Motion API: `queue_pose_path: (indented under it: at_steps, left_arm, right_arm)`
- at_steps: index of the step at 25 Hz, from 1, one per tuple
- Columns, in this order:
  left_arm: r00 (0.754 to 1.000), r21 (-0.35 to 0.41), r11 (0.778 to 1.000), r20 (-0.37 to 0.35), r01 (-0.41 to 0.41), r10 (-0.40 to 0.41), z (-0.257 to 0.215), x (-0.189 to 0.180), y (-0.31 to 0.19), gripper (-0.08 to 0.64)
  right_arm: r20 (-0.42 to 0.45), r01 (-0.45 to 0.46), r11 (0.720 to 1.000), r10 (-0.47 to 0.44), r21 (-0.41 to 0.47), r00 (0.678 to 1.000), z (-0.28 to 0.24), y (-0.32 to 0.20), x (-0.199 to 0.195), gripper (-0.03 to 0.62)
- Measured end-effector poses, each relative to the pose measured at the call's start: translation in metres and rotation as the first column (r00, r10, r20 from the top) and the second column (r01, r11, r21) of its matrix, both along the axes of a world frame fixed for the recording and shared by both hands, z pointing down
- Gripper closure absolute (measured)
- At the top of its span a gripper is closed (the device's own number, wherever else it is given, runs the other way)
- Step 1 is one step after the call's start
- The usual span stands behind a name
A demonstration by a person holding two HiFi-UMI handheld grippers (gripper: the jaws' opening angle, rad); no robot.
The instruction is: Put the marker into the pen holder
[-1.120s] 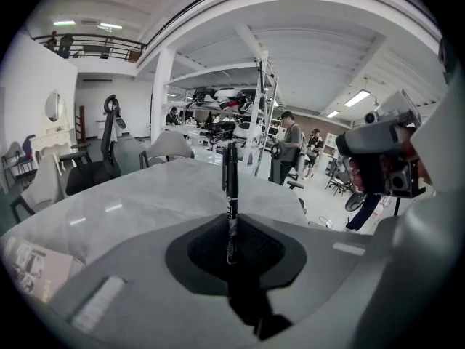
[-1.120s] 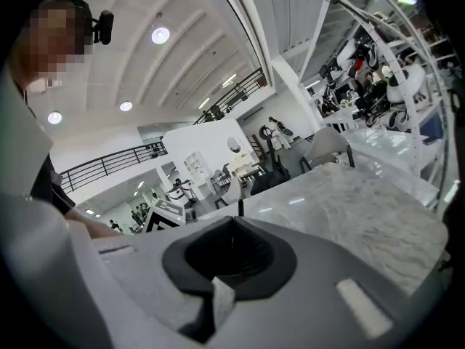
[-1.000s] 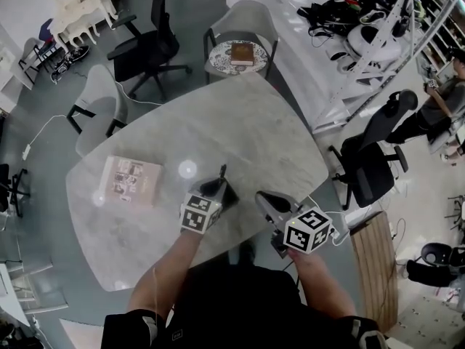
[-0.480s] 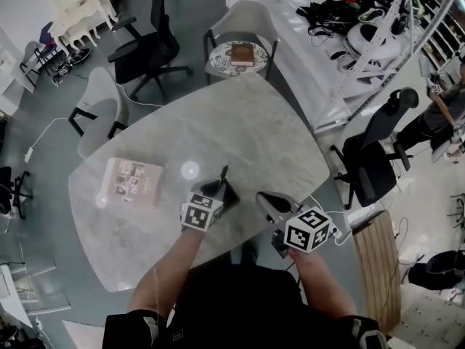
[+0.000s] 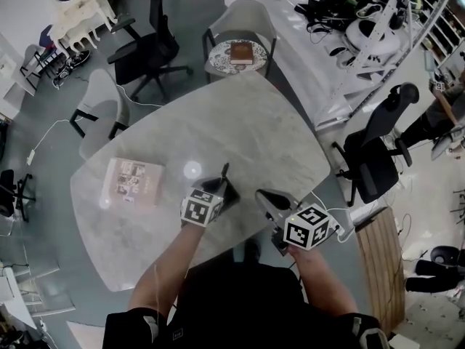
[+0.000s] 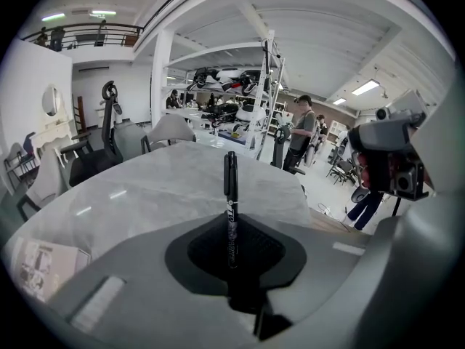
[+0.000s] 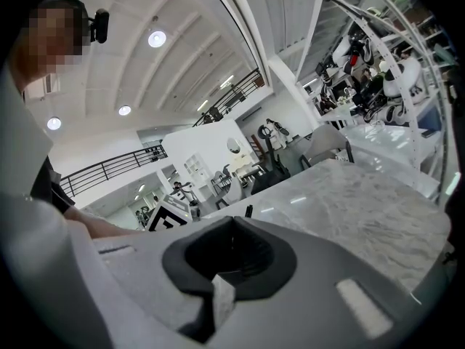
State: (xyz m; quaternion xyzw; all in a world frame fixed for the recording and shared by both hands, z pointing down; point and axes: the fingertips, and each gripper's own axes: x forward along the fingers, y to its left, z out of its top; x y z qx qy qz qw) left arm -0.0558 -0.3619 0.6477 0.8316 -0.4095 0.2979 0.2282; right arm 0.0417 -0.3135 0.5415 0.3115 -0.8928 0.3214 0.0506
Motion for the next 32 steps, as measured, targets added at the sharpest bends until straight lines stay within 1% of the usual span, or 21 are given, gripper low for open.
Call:
queue_pose_path:
  at_steps: [2,8,11,15,19,21,27,29,32]
  left_arm:
    - [1.000,0.002,1.000,0.000,0.001,-0.001,0.0011,-0.0001,-0.0001,0.514]
    - [1.000,0.018,1.000,0.028,0.006,-0.007,0.0016,0.0021,0.0004,0.514]
    - [1.000,0.020,1.000,0.018,0.000,-0.001,0.0019,0.0024,0.0011,0.512]
    - [1.000,0.010,1.000,-0.015,0.003,-0.003,0.0021,0.0021,0.0016,0.509]
    - [1.000,0.004,1.000,-0.010,-0.015,0.015,-0.0018,0.0048,0.0031,0.492]
    - [1.000,0.004,1.000,-0.005,-0.018,0.018,-0.0004,0.0039,0.0028,0.507]
    - [1.000,-0.008,1.000,-0.007,0.004,-0.004,0.0006,0.0018,0.0028,0.529]
    - [1.000,-0.006,1.000,-0.014,0.019,-0.019,0.0000,0.0002,0.0027,0.531]
    - [1.000,0.006,1.000,-0.012,0.019,-0.019,-0.0010,-0.0005,0.0034,0.526]
  right_arm:
    - [0.000,-0.004,1.000,0.004,-0.002,1.000,0.0013,0.0004,0.0021,0.589]
    - [-0.002,-0.003,1.000,0.003,-0.005,1.000,0.0038,0.0027,0.0054,0.589]
    - [-0.005,-0.003,1.000,0.003,-0.003,1.000,0.0041,0.0036,0.0068,0.589]
    - [-0.003,0.001,1.000,-0.001,0.001,1.000,0.0023,0.0038,0.0058,0.589]
    - [0.002,0.010,1.000,-0.010,0.008,1.000,-0.0033,0.0031,0.0018,0.589]
    - [0.004,0.015,1.000,-0.015,0.009,1.000,-0.0038,0.0033,0.0003,0.589]
    - [0.001,0.022,1.000,-0.022,0.007,1.000,-0.0020,0.0057,-0.0004,0.589]
    - [-0.001,0.024,1.000,-0.024,0.006,1.000,-0.0015,0.0066,0.0004,0.589]
    - [-0.004,0.026,1.000,-0.026,0.005,1.000,-0.0011,0.0074,0.0030,0.589]
